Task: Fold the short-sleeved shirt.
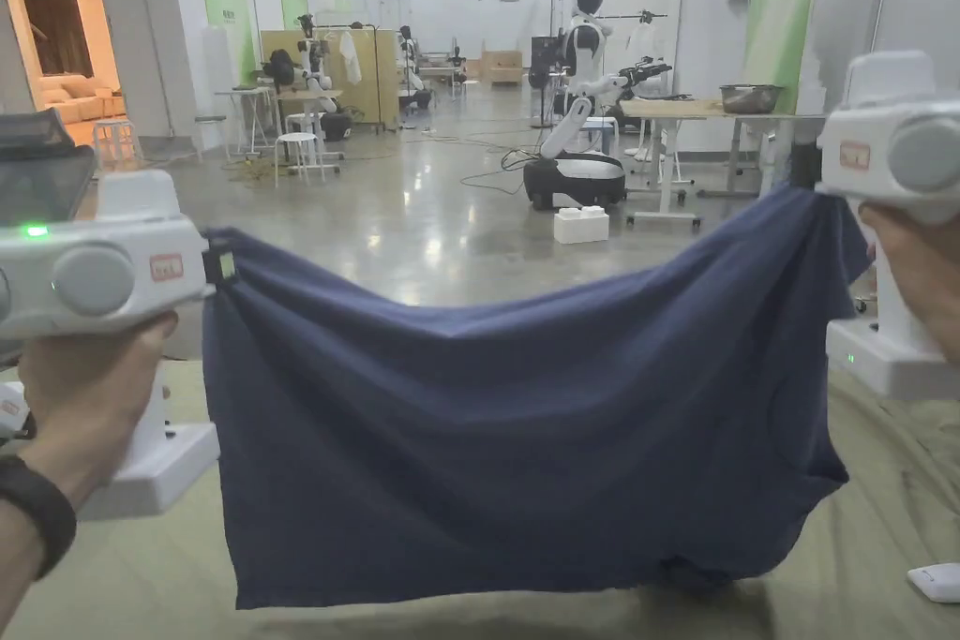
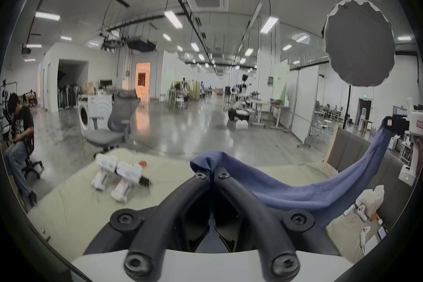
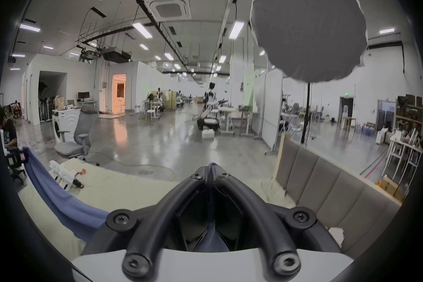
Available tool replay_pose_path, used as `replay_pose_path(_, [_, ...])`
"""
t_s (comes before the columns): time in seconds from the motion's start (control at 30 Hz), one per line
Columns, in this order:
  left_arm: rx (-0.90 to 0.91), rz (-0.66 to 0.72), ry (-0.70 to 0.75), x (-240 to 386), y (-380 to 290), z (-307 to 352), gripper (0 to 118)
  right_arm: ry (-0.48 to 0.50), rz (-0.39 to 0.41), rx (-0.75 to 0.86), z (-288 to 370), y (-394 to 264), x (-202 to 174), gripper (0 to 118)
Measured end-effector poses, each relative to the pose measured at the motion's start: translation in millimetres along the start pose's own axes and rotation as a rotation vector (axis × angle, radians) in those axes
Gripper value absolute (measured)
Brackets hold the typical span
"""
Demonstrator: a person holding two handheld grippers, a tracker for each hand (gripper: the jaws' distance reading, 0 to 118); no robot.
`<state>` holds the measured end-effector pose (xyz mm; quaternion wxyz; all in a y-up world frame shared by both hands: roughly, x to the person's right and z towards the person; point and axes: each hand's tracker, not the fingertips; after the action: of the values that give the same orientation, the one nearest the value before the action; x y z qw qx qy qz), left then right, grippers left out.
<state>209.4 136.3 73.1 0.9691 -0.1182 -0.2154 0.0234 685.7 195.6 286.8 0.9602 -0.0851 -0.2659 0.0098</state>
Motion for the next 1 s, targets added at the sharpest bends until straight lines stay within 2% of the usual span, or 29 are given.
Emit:
replay_pose_path(0.1, [-0.054, 0.024, -0.005, -5.1, -47.1, 6.6, 0, 0.023, -0.018, -0.049, 12.5, -45.1, 2.1, 0])
replay_pose_path(0.2, [-0.084, 0.025, -0.024, -10.6, -83.3, 32.8, 0, 0.059, -0.099, -0.09, 40.9, -81.0, 14.3, 0])
replay_pose_path(0.43, [-0.137, 0.093, -0.084, -48.1, -161.9, 127.4, 0, 0.083, -0.068, -0.149, 160.6, -154.5, 39.8, 0])
replay_pose_path(0.53, [-0.157, 0.103, -0.087, -58.9, -199.0, 174.8, 0, 0.094, -0.101, -0.165, 216.9, -192.6, 48.9, 0])
replay_pose_path(0.7, [-0.22, 0.208, -0.088, -78.5, -285.3, 252.1, 0, 0.106, -0.179, -0.252, 304.3, -276.2, 57.6, 0])
replay_pose_path(0.83, [-0.287, 0.21, -0.089, -86.6, -335.5, 289.7, 0, 0.119, -0.226, -0.329, 352.0, -332.5, 59.6, 0])
replay_pose_path(1.0, [-0.408, 0.22, -0.065, -95.3, -382.1, 302.5, 0, 0.107, -0.2, -0.454, 380.3, -382.6, 55.0, 0])
